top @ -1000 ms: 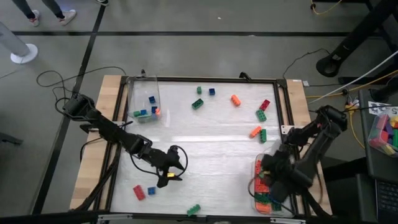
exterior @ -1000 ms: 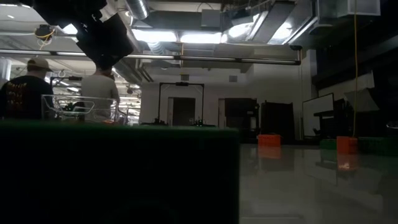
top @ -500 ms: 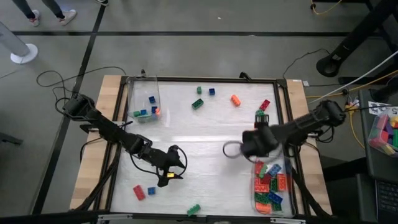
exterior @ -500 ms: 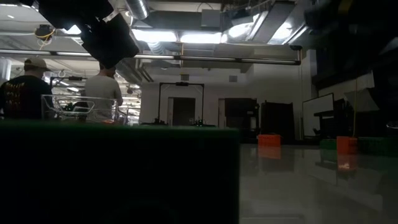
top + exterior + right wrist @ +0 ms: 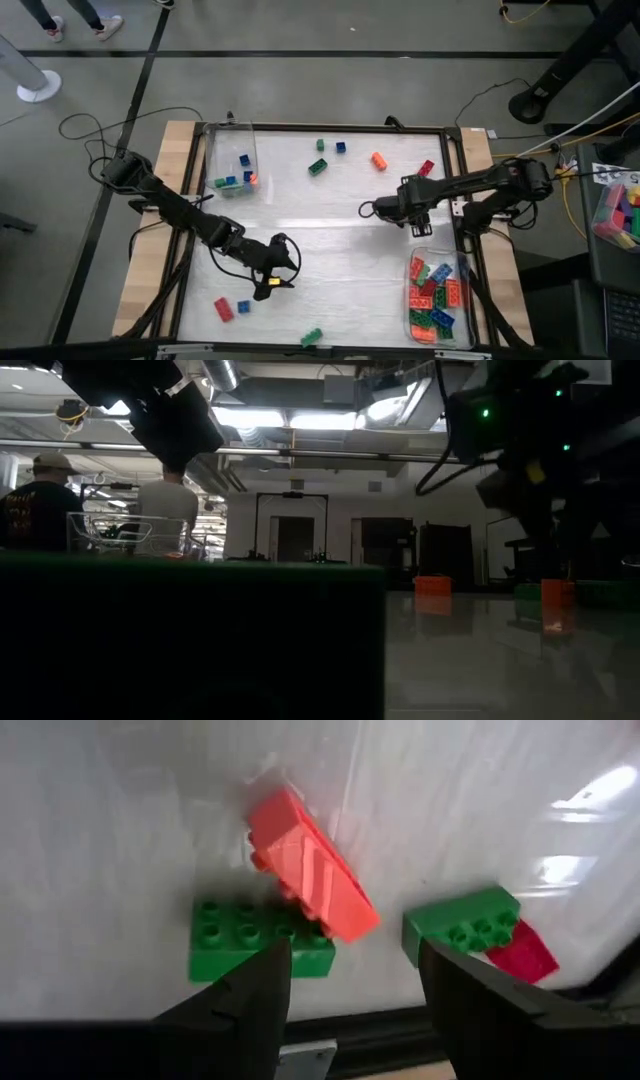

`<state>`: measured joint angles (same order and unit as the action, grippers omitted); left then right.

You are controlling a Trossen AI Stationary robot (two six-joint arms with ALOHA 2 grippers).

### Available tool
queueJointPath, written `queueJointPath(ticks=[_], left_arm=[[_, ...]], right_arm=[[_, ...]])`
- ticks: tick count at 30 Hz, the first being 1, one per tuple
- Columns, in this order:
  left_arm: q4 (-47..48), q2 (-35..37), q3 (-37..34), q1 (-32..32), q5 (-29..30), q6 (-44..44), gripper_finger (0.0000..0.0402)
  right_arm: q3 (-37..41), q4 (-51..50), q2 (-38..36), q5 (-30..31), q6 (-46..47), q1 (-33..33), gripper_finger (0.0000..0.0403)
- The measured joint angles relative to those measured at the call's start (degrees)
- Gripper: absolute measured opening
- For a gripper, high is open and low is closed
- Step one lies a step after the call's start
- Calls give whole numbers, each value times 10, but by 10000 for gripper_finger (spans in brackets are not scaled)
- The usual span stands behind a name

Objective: Sort blocks by size
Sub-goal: Put the 8 stud orange game piece into the bottom transparent bin

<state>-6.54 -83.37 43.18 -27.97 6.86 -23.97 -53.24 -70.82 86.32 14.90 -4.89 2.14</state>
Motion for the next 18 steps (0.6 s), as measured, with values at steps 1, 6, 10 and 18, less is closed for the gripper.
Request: queueJointPath(ticks=[1, 6, 10, 18], left_arm=[[0, 0, 0, 0, 0, 0, 221], [0, 0, 0, 0, 0, 0, 221], [0, 0, 0, 0, 0, 0, 221], [0, 0, 0, 0, 0, 1, 221]], right_arm=[[7, 11, 0, -1, -13, -6, 218], [34, 64, 0, -26, -69, -29, 218], [58, 111, 0, -29, -93, -39, 218], [92, 174, 0, -40, -104, -42, 213]])
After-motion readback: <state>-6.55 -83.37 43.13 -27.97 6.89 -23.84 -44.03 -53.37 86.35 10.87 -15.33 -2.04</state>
